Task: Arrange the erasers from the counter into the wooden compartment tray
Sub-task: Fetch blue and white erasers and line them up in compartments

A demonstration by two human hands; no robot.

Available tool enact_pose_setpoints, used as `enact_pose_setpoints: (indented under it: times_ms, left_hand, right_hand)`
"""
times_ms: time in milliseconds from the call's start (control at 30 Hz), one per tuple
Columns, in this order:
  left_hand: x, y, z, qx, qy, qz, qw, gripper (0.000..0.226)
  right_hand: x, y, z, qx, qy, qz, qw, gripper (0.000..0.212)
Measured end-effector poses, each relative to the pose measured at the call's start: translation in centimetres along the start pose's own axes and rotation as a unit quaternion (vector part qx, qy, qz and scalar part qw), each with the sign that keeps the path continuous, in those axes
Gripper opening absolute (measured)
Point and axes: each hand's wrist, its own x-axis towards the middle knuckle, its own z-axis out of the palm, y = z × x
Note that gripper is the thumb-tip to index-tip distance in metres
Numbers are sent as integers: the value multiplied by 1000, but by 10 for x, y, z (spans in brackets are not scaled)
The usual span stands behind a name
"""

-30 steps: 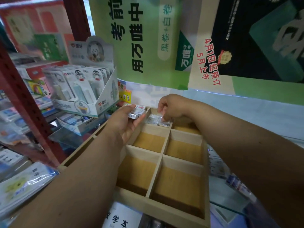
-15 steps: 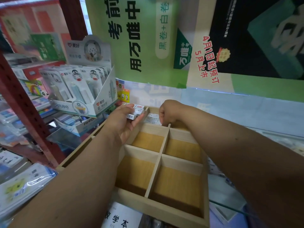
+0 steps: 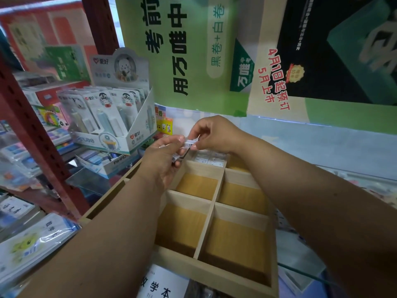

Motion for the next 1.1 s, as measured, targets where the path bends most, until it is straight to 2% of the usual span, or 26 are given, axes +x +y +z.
enact_pose_setpoints:
  times_ms: [200, 333, 467, 700, 767, 833, 900, 1100]
  left_hand:
    - [2, 1, 2, -15, 9, -13, 1000, 7]
    - [5, 2, 1, -72, 24, -26, 997, 3]
    - [1, 4, 0, -171, 18, -36, 984, 22]
    - [-5, 8, 6, -187, 39, -20, 981, 29]
    - [-6, 6, 7, -165, 34, -10, 986, 19]
    - [-2, 3, 5, -90, 44, 2, 995, 14]
    - [7, -1, 1, -33, 53, 13, 998, 16]
    - [12, -6, -4, -1, 45, 30, 999, 14]
  right_hand:
    - [-2, 9, -8, -9, 63, 14, 998, 17]
    - [1, 27, -9, -113, 106, 59, 986, 14]
    - [4, 42, -2, -181, 97, 84, 975, 13]
    - [12, 45, 10, -240, 92, 66, 964, 7]
    - [16, 47, 15, -279, 78, 64, 955, 8]
    - [21, 49, 17, -296, 70, 71, 950, 4]
    - [24, 50, 18, -291, 66, 83, 951, 8]
    - [21, 55, 19, -270, 70, 72, 958, 16]
